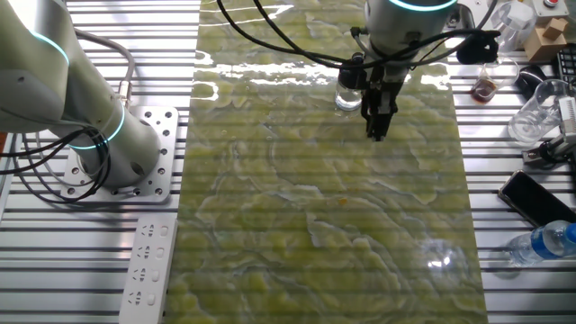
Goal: Unscrew the lid from the jar
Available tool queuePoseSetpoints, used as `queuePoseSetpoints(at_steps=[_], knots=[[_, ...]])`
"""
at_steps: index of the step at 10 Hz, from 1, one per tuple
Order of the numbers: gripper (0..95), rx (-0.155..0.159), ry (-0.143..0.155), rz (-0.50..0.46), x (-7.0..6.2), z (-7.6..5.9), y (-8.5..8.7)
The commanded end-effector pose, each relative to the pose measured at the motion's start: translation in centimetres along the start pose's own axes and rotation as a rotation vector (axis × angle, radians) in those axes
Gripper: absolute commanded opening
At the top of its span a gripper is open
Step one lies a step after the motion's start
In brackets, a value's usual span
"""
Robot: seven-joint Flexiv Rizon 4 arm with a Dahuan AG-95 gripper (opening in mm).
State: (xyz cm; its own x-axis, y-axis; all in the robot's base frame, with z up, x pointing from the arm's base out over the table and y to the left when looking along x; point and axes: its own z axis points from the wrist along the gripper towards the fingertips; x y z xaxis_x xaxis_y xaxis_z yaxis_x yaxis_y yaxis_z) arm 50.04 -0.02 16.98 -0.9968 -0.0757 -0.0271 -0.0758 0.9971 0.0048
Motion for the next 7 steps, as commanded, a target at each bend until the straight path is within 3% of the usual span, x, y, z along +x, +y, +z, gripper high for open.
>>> queuePoseSetpoints(at_steps=[1,7], knots=[[0.0,-0.012,-0.066,-0.189,0.04,-0.02,0.02],[0.0,-0.013,-0.067,-0.16,0.04,-0.07,0.06]])
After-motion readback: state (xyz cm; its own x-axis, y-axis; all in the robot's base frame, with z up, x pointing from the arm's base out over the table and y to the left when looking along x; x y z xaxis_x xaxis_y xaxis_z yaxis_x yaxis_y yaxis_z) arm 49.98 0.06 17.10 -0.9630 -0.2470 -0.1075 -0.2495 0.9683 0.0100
